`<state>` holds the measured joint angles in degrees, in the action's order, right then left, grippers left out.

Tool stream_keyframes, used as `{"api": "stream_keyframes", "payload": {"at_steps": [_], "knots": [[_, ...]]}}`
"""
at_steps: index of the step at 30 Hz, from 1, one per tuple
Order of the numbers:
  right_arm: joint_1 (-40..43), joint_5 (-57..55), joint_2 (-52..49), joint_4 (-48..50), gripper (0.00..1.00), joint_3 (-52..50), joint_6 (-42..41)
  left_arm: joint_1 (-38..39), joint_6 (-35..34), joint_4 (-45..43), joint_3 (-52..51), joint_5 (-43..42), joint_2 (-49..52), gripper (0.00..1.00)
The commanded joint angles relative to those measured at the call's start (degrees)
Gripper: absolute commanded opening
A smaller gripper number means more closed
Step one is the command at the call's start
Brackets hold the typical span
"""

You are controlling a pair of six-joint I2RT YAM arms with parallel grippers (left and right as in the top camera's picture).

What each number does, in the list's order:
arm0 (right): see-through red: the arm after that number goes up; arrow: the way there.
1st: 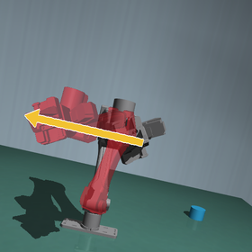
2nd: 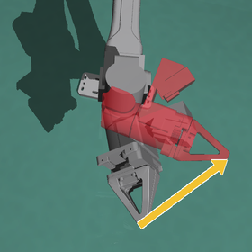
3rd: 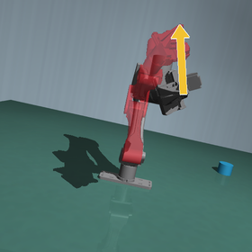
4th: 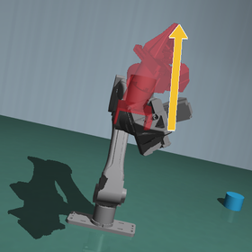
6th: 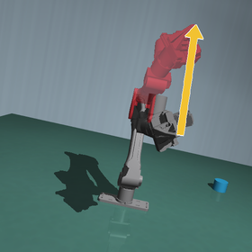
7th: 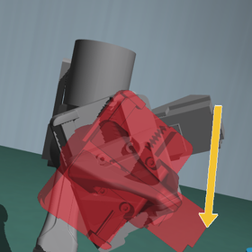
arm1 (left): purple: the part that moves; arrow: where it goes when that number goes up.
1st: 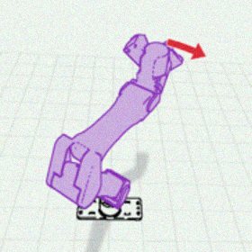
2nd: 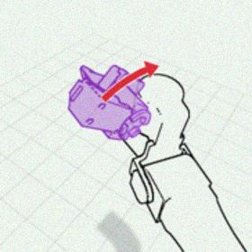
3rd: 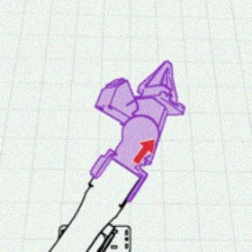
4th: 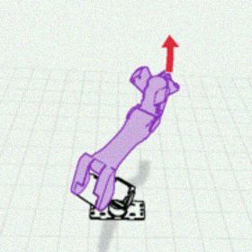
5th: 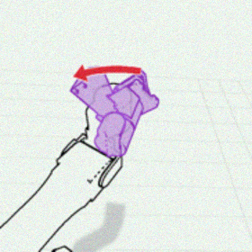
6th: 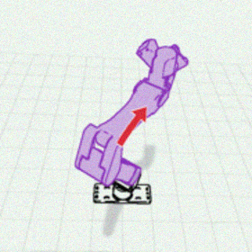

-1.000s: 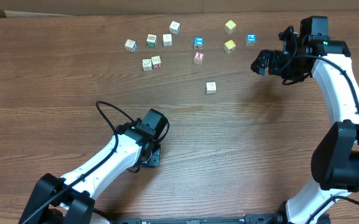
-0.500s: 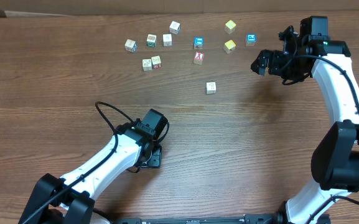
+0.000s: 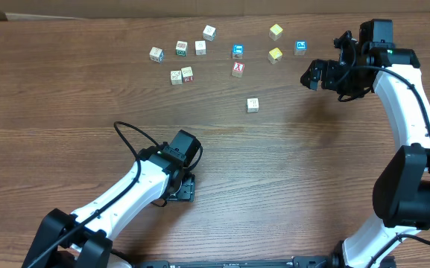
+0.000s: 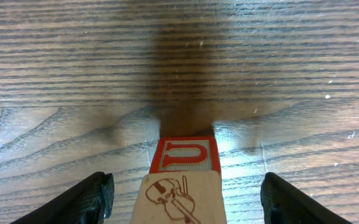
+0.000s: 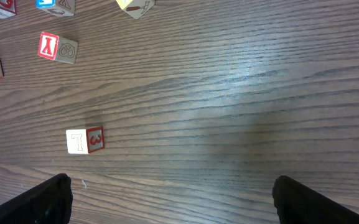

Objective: Form a tower

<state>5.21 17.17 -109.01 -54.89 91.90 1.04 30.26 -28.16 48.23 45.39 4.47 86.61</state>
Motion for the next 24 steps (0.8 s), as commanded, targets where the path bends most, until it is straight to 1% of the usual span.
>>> {"api": "stream_keyframes", "payload": {"at_steps": [1, 5, 10, 16, 17, 21, 23, 24], "knots": [[0.0, 0.0, 1.6, 0.3, 1.0, 1.2, -0.2, -0.2, -0.1, 0.2, 1.4, -0.6, -3.2, 0.73], [0.0, 0.0, 1.6, 0.3, 1.0, 1.2, -0.2, -0.2, -0.1, 1.0, 1.4, -0.9, -7.2, 0.74], [0.0, 0.0, 1.6, 0.3, 1.0, 1.2, -0.2, -0.2, -0.4, 3.6, 2.4, -0.9, -11.5, 0.84], [0.0, 0.0, 1.6, 0.3, 1.0, 1.2, -0.2, -0.2, -2.7, 8.8, 4.1, 2.0, -12.5, 0.84], [0.0, 0.0, 1.6, 0.3, 1.0, 1.2, -0.2, -0.2, -2.7, 9.1, 4.2, 2.0, -12.5, 0.83], [0.0, 0.0, 1.6, 0.3, 1.0, 1.2, -0.2, -0.2, -2.7, 9.9, 4.9, 1.9, -12.5, 0.72], [0.0, 0.0, 1.6, 0.3, 1.0, 1.2, -0.2, -0.2, -2.7, 10.7, 6.4, 1.6, -12.5, 0.68], [0.0, 0.0, 1.6, 0.3, 1.0, 1.2, -0.2, -0.2, -2.7, 11.4, 7.7, 1.4, -12.5, 0.68]]}}
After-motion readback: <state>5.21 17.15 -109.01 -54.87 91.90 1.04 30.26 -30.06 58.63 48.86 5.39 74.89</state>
